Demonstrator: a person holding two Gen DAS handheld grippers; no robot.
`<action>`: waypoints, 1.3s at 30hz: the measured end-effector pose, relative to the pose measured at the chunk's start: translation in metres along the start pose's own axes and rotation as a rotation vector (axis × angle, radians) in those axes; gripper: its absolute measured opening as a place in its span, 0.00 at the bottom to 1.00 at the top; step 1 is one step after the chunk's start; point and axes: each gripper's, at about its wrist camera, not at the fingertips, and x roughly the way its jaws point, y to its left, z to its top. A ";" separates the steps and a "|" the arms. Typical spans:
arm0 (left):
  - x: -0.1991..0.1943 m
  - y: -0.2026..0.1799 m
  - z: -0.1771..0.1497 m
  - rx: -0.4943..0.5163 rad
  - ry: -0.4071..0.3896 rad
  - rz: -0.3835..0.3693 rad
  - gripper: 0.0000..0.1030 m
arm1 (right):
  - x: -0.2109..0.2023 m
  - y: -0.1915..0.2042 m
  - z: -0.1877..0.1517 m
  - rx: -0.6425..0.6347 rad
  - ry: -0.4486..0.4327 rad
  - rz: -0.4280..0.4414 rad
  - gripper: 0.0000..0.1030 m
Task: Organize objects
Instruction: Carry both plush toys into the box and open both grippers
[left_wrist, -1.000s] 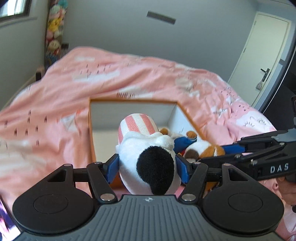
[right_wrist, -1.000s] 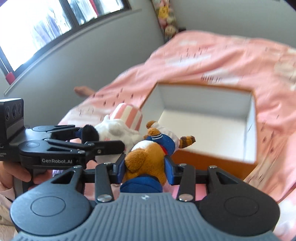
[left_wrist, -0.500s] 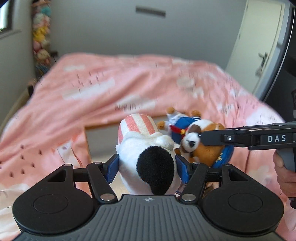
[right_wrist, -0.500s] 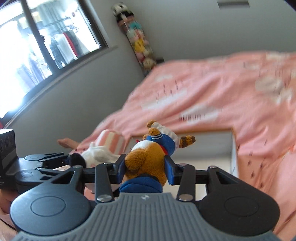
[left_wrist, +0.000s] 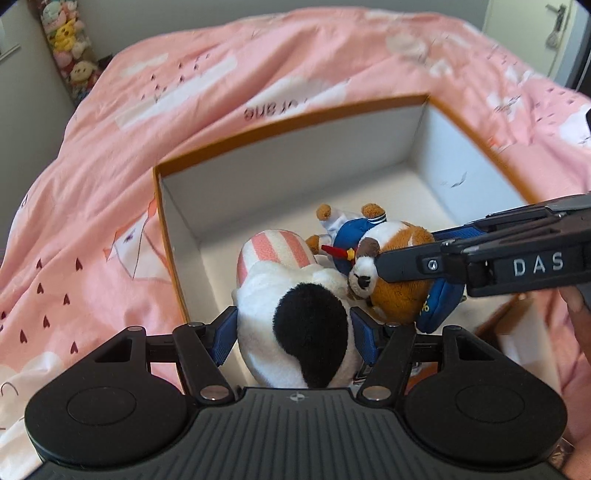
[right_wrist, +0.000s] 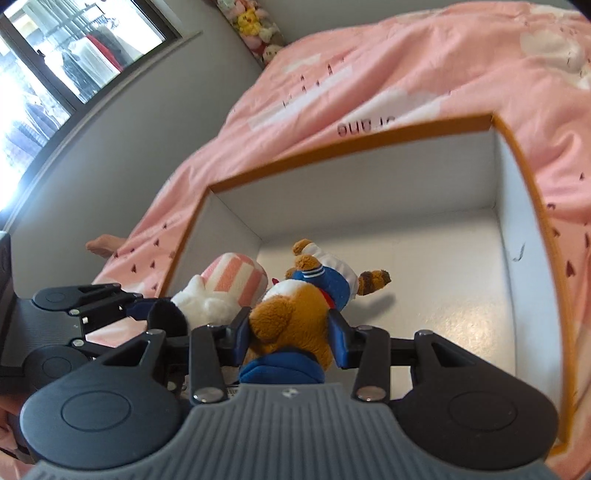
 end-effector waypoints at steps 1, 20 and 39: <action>0.004 -0.001 0.001 0.005 0.018 0.006 0.72 | 0.006 -0.001 0.000 0.003 0.011 0.001 0.44; 0.009 -0.003 -0.003 0.168 0.027 0.010 0.48 | 0.052 -0.004 0.000 -0.025 0.236 0.019 0.45; 0.008 0.008 -0.019 0.059 0.007 0.031 0.40 | 0.068 0.008 -0.004 -0.135 0.342 -0.022 0.45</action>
